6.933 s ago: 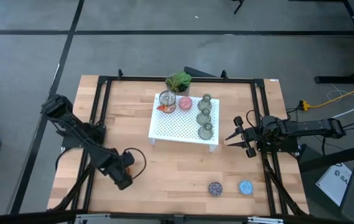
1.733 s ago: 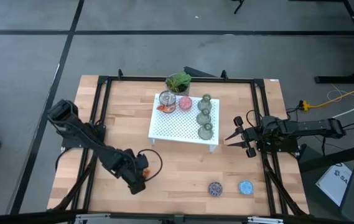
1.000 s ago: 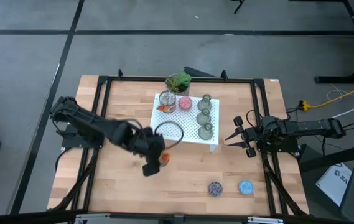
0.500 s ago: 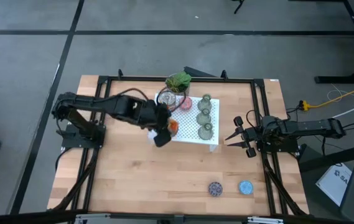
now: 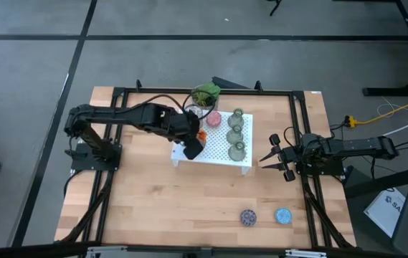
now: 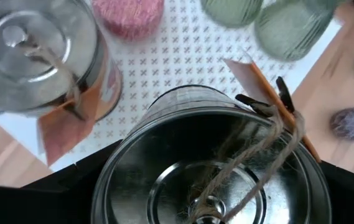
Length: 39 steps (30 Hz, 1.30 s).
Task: Stock candles and vases on shelf
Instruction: Put the scented candle on the shelf
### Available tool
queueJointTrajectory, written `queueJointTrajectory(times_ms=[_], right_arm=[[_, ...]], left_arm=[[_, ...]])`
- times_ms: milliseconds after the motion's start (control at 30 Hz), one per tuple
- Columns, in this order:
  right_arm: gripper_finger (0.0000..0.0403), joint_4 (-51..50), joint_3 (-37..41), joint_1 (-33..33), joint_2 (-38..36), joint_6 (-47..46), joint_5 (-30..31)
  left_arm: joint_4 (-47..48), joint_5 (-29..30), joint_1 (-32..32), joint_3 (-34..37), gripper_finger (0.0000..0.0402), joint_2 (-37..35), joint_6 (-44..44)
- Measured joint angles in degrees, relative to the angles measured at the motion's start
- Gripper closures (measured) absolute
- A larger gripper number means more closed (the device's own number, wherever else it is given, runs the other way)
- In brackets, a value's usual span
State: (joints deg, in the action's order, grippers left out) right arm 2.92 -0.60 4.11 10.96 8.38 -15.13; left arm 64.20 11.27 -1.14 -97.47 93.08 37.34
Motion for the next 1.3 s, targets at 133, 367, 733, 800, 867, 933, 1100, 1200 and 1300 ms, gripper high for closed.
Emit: queueJointTrajectory(times_ms=[133,367,733,800,867,933,1100,1200,1300], right_arm=[[0.0279,0.0,0.02,-0.01,0.0,0.0,0.01],[0.0279,0.0,0.02,0.0,0.0,0.0,0.0],[0.0279,0.0,0.02,-0.01,0.0,0.0,0.0],[0.0279,-0.01,0.01,0.0,0.0,0.0,0.01],[0.0279,0.0,0.01,0.0,0.0,0.0,-0.01],[0.0279,0.0,0.01,-0.01,0.0,0.0,0.01],[0.0279,0.0,0.02,-0.01,0.0,0.0,-0.01],[0.0279,0.0,0.02,-0.01,0.0,0.0,0.0],[0.0279,0.0,0.02,-0.01,0.0,0.0,-0.01]], left_arm=[[3.55,-2.63,1.28,0.0,0.0047,-0.07,-1.5],[5.11,-4.55,1.33,0.0,0.0047,-0.05,-6.32],[6.39,-1.81,-2.13,0.0,0.0047,0.97,-11.82],[6.3,0.38,-2.97,0.0,0.0047,0.96,-13.74],[6.3,2.35,-3.72,0.0,0.0047,0.96,-16.17],[6.28,3.97,-4.22,0.0,0.0047,0.96,-18.93],[6.3,7.15,-4.83,0.0,0.0047,0.96,-23.41],[6.36,7.1,-4.27,0.0,0.0047,1.53,-23.71],[7.46,7.06,-3.83,0.02,0.0047,1.84,-23.12]])
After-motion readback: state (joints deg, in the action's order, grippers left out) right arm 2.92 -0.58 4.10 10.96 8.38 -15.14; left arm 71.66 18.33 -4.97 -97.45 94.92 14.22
